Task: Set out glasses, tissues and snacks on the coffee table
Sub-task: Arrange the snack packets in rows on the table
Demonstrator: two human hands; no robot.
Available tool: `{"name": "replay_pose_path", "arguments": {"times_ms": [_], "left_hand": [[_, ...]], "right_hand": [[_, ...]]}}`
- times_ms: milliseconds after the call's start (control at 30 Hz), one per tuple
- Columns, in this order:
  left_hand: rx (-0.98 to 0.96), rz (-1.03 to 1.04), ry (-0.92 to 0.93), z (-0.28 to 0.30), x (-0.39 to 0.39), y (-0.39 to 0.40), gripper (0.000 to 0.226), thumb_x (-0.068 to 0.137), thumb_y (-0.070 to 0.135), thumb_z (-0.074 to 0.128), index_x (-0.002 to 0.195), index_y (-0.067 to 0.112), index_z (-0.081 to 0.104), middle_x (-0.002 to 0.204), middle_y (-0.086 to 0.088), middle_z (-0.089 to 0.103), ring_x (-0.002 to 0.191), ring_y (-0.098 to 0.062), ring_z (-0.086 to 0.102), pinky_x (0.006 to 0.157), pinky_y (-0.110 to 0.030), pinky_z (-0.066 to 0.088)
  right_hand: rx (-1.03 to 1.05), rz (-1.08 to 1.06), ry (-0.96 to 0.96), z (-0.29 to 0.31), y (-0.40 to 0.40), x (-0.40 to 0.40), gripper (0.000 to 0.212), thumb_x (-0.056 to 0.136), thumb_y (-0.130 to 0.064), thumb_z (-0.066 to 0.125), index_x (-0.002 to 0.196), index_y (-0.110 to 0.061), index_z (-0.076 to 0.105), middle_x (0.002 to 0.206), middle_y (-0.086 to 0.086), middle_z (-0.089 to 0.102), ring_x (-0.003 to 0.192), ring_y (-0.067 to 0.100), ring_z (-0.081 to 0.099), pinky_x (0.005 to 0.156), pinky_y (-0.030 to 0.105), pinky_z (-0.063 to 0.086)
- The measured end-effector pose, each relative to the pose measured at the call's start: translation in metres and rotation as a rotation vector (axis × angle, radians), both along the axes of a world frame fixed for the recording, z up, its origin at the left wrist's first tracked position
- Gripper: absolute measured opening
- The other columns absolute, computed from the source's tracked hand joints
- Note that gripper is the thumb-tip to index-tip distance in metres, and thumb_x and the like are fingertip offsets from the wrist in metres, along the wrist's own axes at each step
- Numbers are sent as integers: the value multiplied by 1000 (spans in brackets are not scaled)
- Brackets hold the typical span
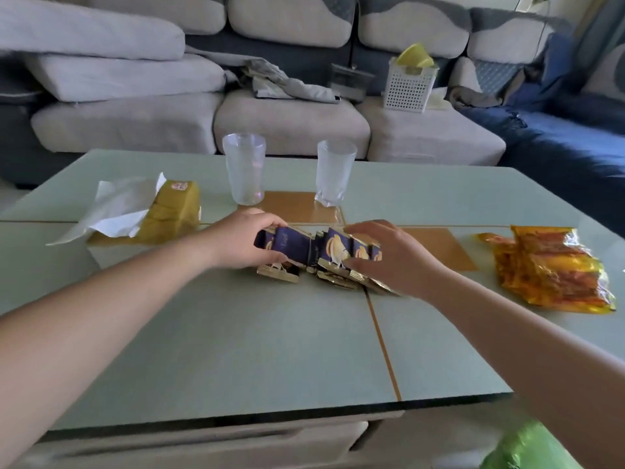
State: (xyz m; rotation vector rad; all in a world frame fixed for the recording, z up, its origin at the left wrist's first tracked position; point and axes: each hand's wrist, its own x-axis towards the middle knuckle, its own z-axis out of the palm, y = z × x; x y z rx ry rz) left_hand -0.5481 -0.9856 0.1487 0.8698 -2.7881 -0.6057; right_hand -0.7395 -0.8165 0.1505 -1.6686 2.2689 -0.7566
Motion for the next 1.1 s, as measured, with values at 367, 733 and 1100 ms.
{"name": "replay_pose_path", "arguments": {"times_ms": [367, 733, 1100], "left_hand": [[47, 376, -238, -17, -17, -34, 99, 75, 74, 48, 149, 34, -5, 145, -18, 34, 128, -35, 42, 95, -36, 39], [465, 440, 184, -21, -18, -41, 104, 69, 45, 79, 150, 23, 17, 153, -2, 30, 137, -21, 33, 104, -29, 30], [392, 432, 364, -29, -13, -17, 116, 66, 24, 85, 151, 26, 7, 155, 1, 27, 138, -19, 30, 95, -22, 27]], "right_hand": [[279, 332, 316, -1, -93, 27, 28, 86, -48, 55, 108, -34, 66, 105, -7, 62, 97, 16, 58, 81, 34, 50], [232, 337, 276, -14, -88, 24, 29, 87, -42, 57, 115, -38, 63, 120, -10, 56, 114, 10, 49, 101, 33, 34], [219, 287, 287, -23, -75, 33, 44, 90, -36, 54, 133, -31, 50, 141, -7, 45, 129, 13, 40, 112, 38, 21]]}}
